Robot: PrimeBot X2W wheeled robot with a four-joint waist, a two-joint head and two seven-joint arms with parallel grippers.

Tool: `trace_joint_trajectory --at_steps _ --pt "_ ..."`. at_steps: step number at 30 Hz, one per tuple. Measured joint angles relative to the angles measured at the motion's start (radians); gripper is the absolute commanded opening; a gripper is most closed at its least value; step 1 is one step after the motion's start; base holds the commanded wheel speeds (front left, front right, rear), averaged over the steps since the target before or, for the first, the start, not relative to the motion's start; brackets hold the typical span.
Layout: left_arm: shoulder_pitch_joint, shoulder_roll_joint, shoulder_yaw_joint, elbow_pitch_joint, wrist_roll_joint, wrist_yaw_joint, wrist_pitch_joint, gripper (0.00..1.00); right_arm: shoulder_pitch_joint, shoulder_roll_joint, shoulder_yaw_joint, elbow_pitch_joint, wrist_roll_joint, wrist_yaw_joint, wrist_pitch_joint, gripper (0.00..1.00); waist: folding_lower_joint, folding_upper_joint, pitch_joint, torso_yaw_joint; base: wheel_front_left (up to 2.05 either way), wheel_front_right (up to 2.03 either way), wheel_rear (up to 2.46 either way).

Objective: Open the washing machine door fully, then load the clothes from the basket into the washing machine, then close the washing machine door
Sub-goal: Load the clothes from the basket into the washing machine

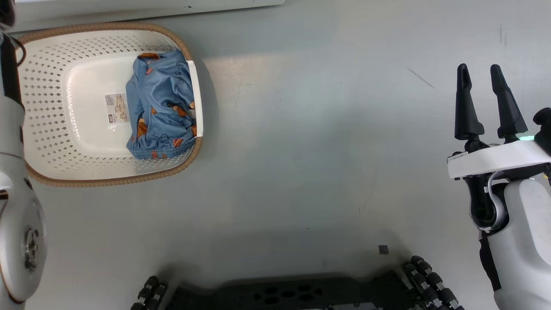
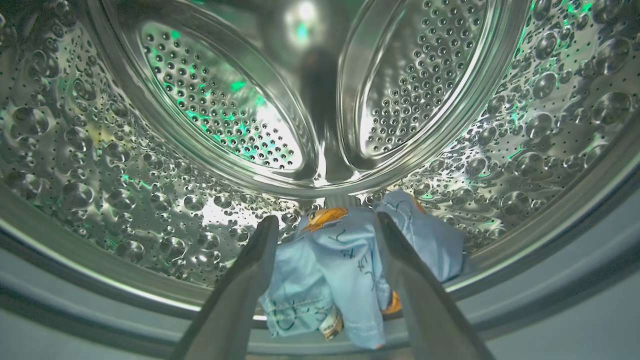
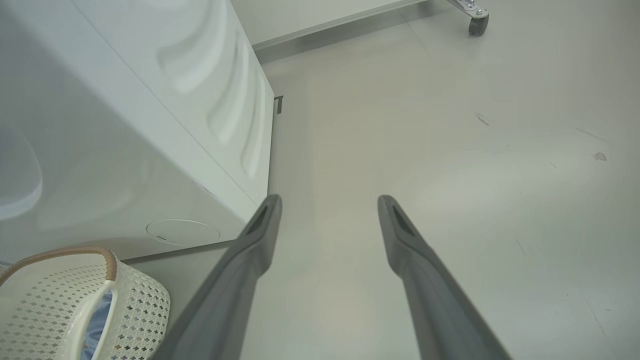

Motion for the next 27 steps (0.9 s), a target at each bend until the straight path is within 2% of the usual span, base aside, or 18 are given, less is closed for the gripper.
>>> trace_joint_trajectory --at_steps 3,6,10,18,27 --pt "0.146 0.001 0.008 -0.003 -0.001 0.002 -0.008 1.00 0.016 0.001 -0.012 0.009 -0.018 0.000 0.000 1.00 0.0000 0.0000 -0.094 0.007 0.00 0.00 0.00" --pt "0.175 -0.010 0.038 0.003 -0.040 0.005 -0.008 1.00 0.023 0.002 -0.007 0.011 -0.026 0.000 0.000 1.00 0.0000 0.0000 -0.127 0.007 0.00 0.00 0.00" --pt "0.259 0.010 0.035 -0.135 0.011 0.010 -0.010 1.00 0.033 0.004 -0.006 0.014 -0.034 0.000 0.000 1.00 0.0000 0.0000 -0.185 0.005 0.00 0.00 0.00" --pt "0.452 -0.057 0.051 -0.288 0.018 0.028 -0.010 1.00 0.081 0.006 -0.013 0.022 -0.048 0.000 0.000 1.00 0.0000 0.0000 -0.282 0.005 0.00 0.00 0.00" --pt "0.650 -0.061 0.095 -0.408 0.022 0.037 -0.010 1.00 0.137 0.009 -0.014 0.024 -0.067 0.000 0.000 1.00 0.0000 0.0000 -0.396 0.011 0.00 0.00 0.00"
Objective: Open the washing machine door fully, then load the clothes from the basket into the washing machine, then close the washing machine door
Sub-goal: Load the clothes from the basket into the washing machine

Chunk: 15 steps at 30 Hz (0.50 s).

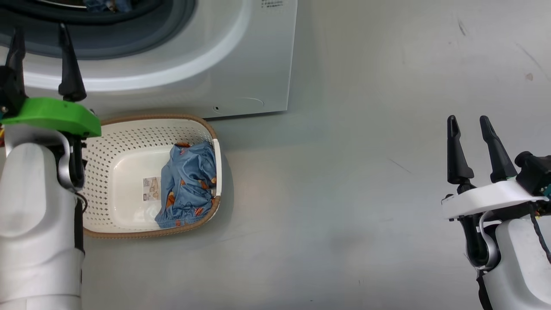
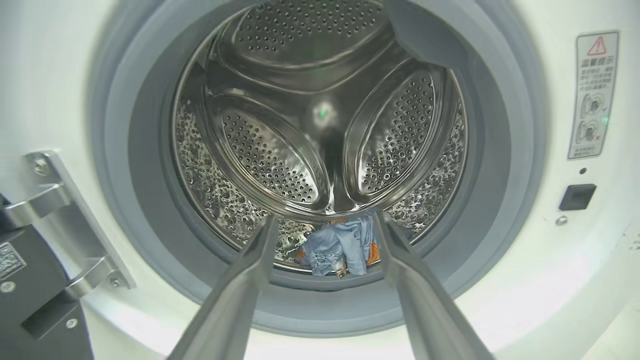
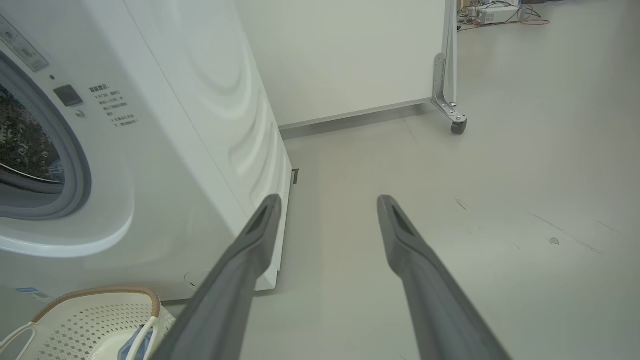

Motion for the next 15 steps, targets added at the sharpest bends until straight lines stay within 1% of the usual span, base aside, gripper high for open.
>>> trace_joint_trajectory --at_steps 2,6,11,15 --pt "0.043 -0.001 0.013 -0.027 0.000 0.008 0.000 1.00 0.010 0.001 0.000 -0.001 -0.005 0.000 0.000 1.00 0.0000 0.0000 -0.024 0.001 0.00 0.00 0.00" --pt "0.128 -0.004 0.027 -0.072 0.002 0.009 0.000 1.00 0.029 0.002 0.000 -0.011 -0.022 0.000 0.000 1.00 0.0000 0.0000 -0.067 0.002 0.00 0.00 0.00" --pt "0.228 -0.028 0.029 -0.117 0.014 0.012 0.000 1.00 0.044 0.003 0.004 -0.021 -0.032 0.000 0.000 1.00 0.0000 0.0000 -0.109 0.004 0.00 0.00 0.00" --pt "0.297 -0.031 0.040 -0.154 0.015 0.017 0.000 1.00 0.052 0.004 0.014 -0.030 -0.038 0.000 0.000 1.00 0.0000 0.0000 -0.128 0.004 0.00 0.00 0.00"
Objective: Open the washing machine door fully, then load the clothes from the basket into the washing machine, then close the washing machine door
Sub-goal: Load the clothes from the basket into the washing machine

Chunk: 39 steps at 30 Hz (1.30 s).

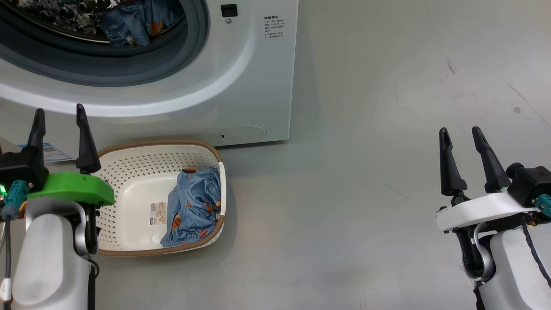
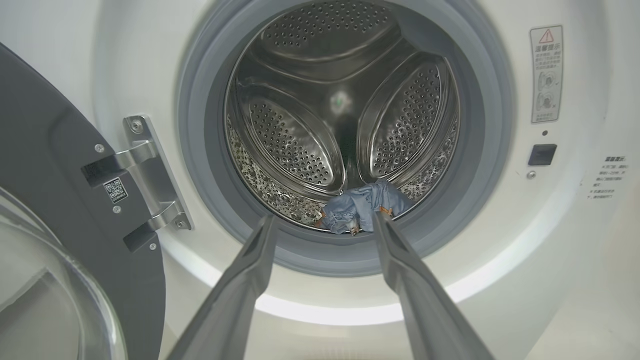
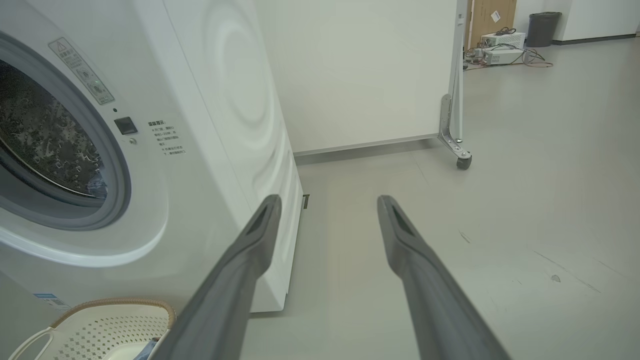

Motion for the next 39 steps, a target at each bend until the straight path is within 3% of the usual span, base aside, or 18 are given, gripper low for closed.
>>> trace_joint_trajectory --at_steps 18,39 --pt "0.260 -0.057 0.022 -0.119 0.007 0.025 0.000 1.00 0.037 0.006 -0.003 -0.012 -0.011 0.000 0.000 1.00 0.0000 0.0000 -0.046 -0.005 0.00 0.00 0.00" --pt "0.335 -0.062 -0.006 -0.204 0.007 0.025 0.000 1.00 0.057 0.014 -0.010 -0.019 -0.012 0.000 0.000 1.00 0.0000 0.0000 -0.062 0.011 0.00 0.00 0.00"
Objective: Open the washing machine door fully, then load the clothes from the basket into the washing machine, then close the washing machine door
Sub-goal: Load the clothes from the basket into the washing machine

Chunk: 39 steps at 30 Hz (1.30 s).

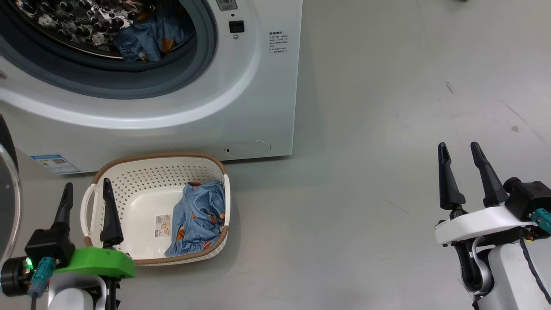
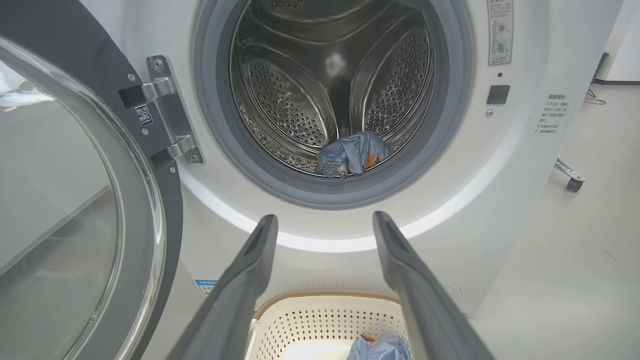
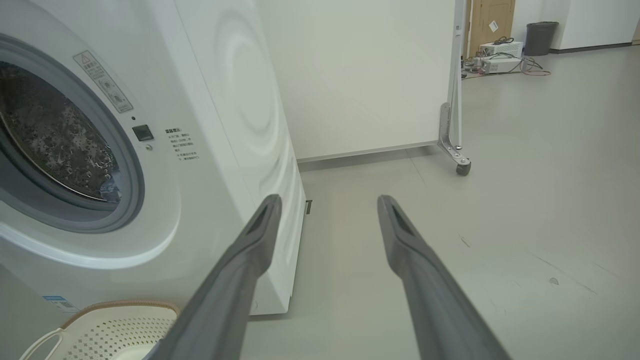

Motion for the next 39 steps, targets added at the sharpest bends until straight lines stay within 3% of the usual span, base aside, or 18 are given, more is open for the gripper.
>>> trace_joint_trajectory --at_steps 26,39 --pt "0.063 -0.001 -0.011 -0.012 0.000 0.000 0.000 1.00 0.024 0.007 -0.003 0.003 -0.014 0.000 0.000 1.00 0.0000 0.0000 -0.051 0.018 0.00 0.00 0.00" --pt "0.065 -0.001 -0.042 -0.021 -0.007 0.000 0.000 1.00 0.039 0.003 0.000 -0.013 -0.014 0.000 0.000 1.00 0.0000 0.0000 0.024 0.020 0.00 0.00 0.00"
